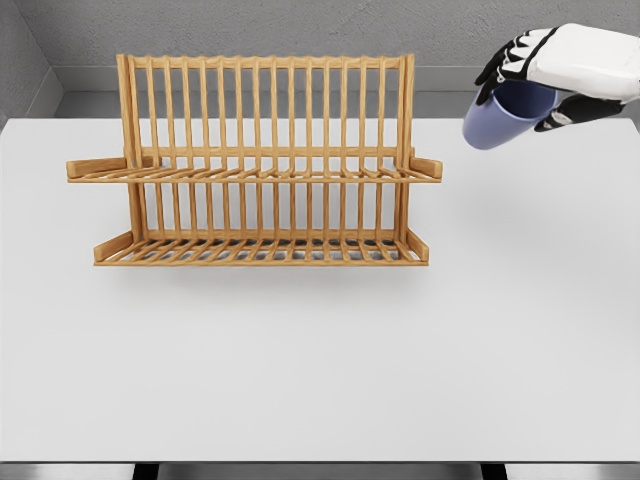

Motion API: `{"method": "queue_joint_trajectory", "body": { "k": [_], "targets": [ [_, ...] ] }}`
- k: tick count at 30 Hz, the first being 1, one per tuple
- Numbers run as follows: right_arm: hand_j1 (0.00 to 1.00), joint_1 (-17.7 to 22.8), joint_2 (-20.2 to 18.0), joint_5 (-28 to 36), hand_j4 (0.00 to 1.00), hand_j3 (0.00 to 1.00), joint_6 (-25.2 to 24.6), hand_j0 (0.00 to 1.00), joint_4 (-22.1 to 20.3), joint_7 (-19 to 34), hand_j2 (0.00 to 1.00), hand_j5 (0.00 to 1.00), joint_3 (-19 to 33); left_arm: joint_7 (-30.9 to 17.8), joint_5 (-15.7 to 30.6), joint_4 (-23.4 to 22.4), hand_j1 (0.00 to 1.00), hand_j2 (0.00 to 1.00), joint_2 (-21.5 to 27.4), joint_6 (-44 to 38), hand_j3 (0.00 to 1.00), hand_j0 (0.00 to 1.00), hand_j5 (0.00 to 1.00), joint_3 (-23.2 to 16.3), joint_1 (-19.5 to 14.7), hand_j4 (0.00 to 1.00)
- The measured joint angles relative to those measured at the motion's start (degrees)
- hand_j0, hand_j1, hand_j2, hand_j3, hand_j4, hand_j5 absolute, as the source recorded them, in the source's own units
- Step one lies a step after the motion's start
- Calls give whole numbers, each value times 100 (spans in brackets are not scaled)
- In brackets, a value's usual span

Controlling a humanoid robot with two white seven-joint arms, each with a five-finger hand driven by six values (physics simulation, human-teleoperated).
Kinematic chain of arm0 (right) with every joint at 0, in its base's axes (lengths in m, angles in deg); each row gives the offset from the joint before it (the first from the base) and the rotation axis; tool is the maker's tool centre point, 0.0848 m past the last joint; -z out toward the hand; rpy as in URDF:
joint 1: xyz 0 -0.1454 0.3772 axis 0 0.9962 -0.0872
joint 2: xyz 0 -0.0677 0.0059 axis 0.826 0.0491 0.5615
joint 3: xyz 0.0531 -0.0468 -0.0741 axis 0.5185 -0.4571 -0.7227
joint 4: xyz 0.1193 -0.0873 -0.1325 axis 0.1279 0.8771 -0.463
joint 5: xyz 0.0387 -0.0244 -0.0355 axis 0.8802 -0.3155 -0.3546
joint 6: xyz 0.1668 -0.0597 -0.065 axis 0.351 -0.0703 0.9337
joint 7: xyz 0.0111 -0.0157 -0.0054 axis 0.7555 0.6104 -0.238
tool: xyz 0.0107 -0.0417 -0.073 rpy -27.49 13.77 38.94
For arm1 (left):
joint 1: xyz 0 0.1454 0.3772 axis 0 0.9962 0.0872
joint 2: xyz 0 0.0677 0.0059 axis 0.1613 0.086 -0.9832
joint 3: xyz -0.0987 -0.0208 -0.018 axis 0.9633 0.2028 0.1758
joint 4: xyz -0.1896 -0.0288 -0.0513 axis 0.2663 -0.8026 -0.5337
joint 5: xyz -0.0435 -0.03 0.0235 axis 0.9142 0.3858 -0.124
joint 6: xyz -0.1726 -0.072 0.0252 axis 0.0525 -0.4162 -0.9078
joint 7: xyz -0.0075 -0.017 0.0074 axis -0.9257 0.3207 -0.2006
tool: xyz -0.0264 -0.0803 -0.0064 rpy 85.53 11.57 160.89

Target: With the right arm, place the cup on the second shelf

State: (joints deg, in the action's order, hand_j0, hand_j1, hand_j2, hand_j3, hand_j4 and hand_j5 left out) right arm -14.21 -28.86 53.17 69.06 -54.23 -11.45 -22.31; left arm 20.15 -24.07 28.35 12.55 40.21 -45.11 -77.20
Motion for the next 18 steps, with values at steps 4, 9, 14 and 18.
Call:
{"method": "queue_joint_trajectory", "body": {
  "k": [4, 9, 14, 18],
  "targets": [
    [63, 0, 76, -19, 63, 63, 2, 63, -336, 2, 63, 63, 5, 0, 0, 0, 100, 100, 0, 0, 100, 100, 100, 0, 0, 100],
    [63, -62, 163, -28, 63, 63, 3, 63, -681, 4, 63, 63, 4, 0, 1, 0, 100, 100, 0, 0, 100, 100, 100, 0, 0, 100],
    [63, -61, 179, -22, 63, 63, 1, 63, -1008, 2, 63, 63, 1, 0, 0, 0, 100, 100, 0, -1, 100, 100, 100, 0, 0, 100],
    [63, -61, 199, -11, 63, 63, -43, 63, -1272, 0, 63, 63, 1, 0, 0, 0, 100, 100, 0, 0, 100, 100, 100, 0, 0, 100]
  ]
}}
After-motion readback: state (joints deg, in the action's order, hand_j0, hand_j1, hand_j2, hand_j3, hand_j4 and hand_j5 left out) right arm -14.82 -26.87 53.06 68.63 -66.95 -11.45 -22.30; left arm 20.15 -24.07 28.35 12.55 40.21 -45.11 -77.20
